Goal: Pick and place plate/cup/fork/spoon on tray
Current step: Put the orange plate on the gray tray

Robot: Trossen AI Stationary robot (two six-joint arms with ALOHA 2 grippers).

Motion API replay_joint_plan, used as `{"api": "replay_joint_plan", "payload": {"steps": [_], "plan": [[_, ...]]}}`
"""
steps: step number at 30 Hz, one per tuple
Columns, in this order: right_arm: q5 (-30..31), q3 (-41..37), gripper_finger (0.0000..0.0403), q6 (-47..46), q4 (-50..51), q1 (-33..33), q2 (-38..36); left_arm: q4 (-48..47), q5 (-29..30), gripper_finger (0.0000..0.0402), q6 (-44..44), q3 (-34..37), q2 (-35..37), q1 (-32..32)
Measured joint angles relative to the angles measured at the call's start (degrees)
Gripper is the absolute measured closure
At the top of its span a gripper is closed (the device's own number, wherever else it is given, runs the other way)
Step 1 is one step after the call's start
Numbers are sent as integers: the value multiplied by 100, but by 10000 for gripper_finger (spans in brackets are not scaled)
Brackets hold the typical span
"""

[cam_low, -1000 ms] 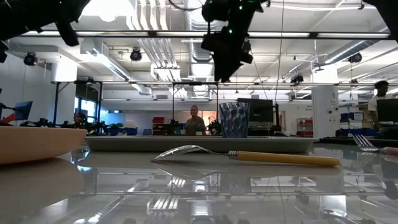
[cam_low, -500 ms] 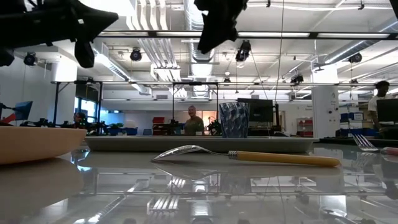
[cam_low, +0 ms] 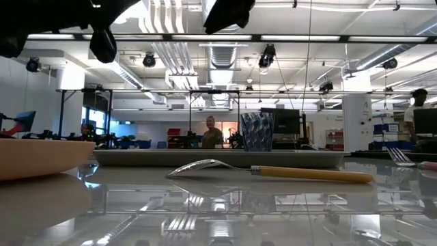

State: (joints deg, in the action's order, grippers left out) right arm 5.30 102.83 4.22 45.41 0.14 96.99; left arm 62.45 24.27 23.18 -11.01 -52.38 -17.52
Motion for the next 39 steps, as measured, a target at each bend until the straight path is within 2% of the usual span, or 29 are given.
{"api": "replay_joint_plan", "payload": {"steps": [7,13,25,32,39], "plan": [[-682,-179,320,243,-263,138,-13,3,5,402,-166,-328,-348,-489],[-737,-487,319,282,-314,226,-101,-1,31,402,-234,-573,-647,-806],[-1024,-2122,330,287,-1543,484,-1041,-3,319,402,-100,-505,-932,-966],[-1016,-2799,329,-97,-2431,790,-1305,-24,323,402,-248,-341,-463,-957],[-746,-2665,336,-313,-3085,1369,-981,-333,321,402,-855,6,481,-968]]}}
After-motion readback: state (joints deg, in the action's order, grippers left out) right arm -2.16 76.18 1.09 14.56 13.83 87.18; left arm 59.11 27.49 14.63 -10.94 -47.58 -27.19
